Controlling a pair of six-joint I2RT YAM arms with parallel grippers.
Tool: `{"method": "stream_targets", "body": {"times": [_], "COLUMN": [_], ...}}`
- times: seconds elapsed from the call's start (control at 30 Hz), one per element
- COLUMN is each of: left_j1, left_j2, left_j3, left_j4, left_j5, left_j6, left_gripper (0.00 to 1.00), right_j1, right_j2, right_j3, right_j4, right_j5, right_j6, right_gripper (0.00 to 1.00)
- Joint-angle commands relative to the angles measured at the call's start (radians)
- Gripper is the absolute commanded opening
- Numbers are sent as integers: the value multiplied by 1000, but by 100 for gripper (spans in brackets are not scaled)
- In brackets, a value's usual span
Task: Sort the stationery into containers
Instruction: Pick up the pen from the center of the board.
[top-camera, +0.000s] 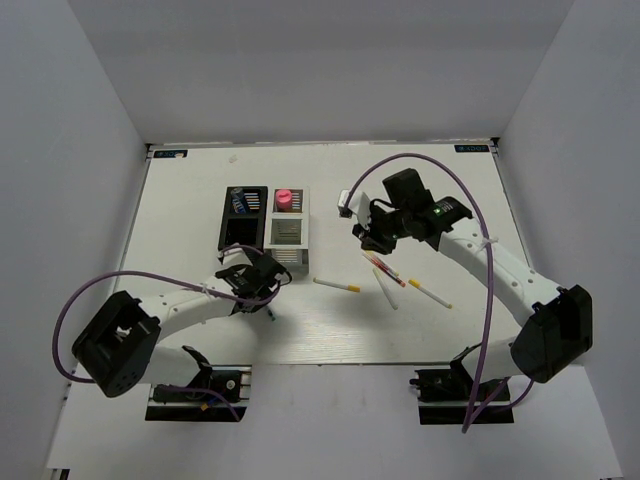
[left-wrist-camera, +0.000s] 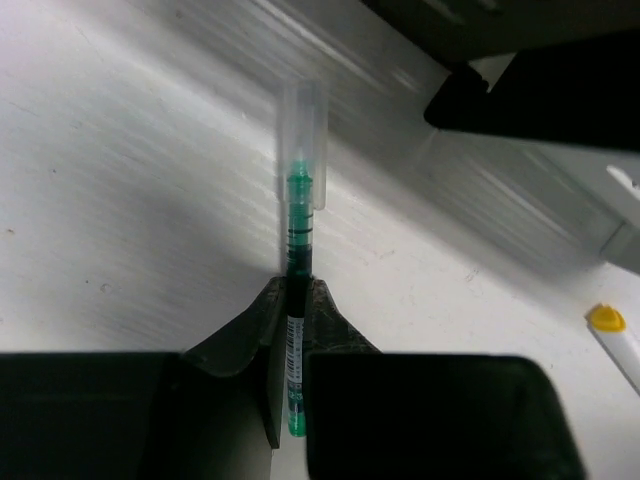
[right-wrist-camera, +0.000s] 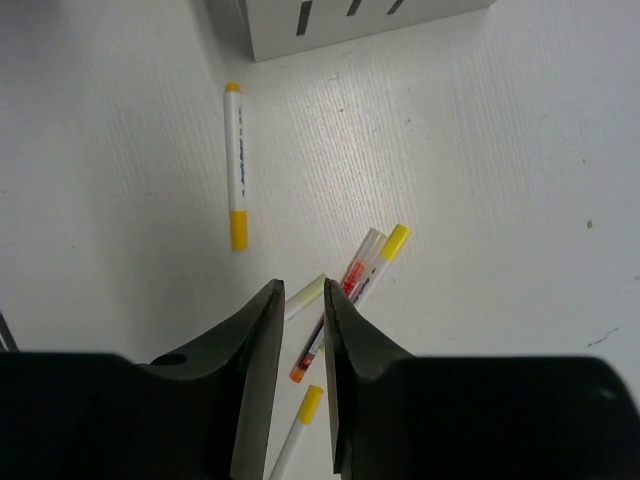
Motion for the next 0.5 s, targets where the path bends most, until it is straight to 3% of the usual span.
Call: {"method": "stream_targets", "body": {"times": [0.0, 0.07, 0.23, 0.4, 0.47], "left_j1": [-17, -26, -66, -86, -86], "left_j2": [-35, -86, -316, -494, -519], "left_j3": [-74, -74, -28, 105, 205], "left_j4": [-61, -73, -118, -178, -224], "left_j5": [64, 77, 182, 352, 352], "left_j6": [2, 53, 261, 530, 556], "left_gripper": [5, 0, 0, 0, 0], "right_j1": [-9, -18, -30, -43, -46], "right_j2": [-37, -41, -40, -35, -38], "right_j3": [-26, -32, -47, -55, -67], "right_j4": [6, 10, 38, 61, 70], "right_j5": [-57, -68, -71, -88, -91], "right_j6": [19, 25, 26, 46, 52], "right_gripper": [29, 29, 30, 30, 30]}}
